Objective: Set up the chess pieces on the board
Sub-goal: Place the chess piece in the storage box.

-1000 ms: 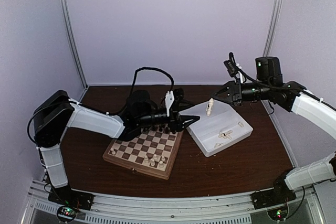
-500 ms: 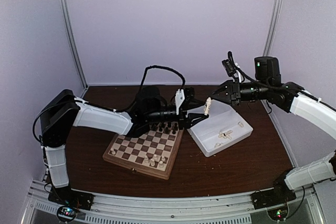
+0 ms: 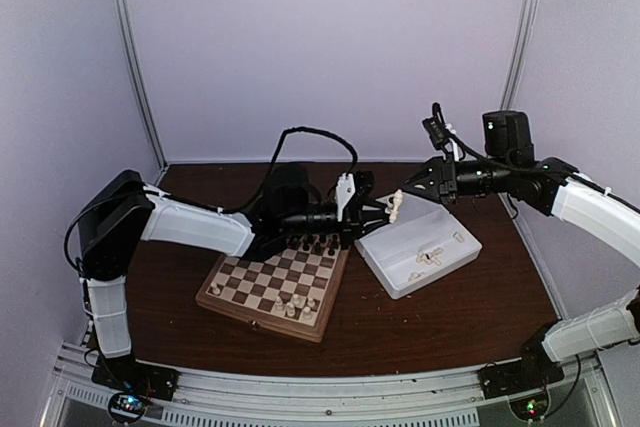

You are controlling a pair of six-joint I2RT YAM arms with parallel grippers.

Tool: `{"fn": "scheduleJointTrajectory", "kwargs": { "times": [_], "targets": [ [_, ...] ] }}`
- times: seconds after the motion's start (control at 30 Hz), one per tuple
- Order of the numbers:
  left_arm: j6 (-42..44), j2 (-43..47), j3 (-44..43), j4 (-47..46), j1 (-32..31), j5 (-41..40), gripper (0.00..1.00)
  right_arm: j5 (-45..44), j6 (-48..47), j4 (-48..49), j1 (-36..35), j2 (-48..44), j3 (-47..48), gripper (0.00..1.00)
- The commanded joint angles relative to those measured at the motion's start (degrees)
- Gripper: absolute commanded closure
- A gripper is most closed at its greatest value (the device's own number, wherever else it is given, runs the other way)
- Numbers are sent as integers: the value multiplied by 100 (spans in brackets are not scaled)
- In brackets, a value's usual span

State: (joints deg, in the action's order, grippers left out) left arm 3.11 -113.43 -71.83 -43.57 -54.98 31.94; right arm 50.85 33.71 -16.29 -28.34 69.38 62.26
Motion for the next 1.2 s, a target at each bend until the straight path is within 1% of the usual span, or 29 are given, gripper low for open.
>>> {"fn": "scheduleJointTrajectory", "kwargs": {
  "times": [0.0,0.07,0.13,0.23,0.37,0.53,0.6,0.67,0.8,0.9,0.93,1.17],
  "targets": [
    [268,353,390,127,-12,-205,100,-421,-454,-486,-14,-109,100,85],
    [341,560,595,320,-12,-379,100,-575,-573,-611,23,-117,90,85],
    [372,825,726,748,-6,-629,100,-691,-688,-736,65,-118,70,85],
    [347,1279,851,1764,-10,-1016,100,-993,-926,-950,100,-93,9,85],
    [236,2069,1042,2908,-12,-1234,100,-1717,-1289,-1230,100,91,-178,85],
    [154,2719,959,4757,-12,-1645,99,-2160,-1220,-665,100,557,-678,86],
    [52,2899,1002,5230,-12,-1795,99,-2478,-1166,-391,100,710,-886,87],
    [-70,3121,1177,5410,-5,-1885,98,-2838,-1126,-145,100,848,-1082,87],
    [-278,3669,1679,5291,-8,-1991,97,-3318,-1085,226,100,1102,-1337,87],
    [-294,3974,1929,5267,-7,-2091,97,-3495,-1056,412,103,1276,-1453,87],
    [-452,4055,1976,5297,-8,-2137,97,-3540,-1052,479,101,1320,-1495,86],
    [-506,4268,2062,5564,-11,-2134,97,-3687,-1069,652,100,1615,-1587,86]
  ]
}}
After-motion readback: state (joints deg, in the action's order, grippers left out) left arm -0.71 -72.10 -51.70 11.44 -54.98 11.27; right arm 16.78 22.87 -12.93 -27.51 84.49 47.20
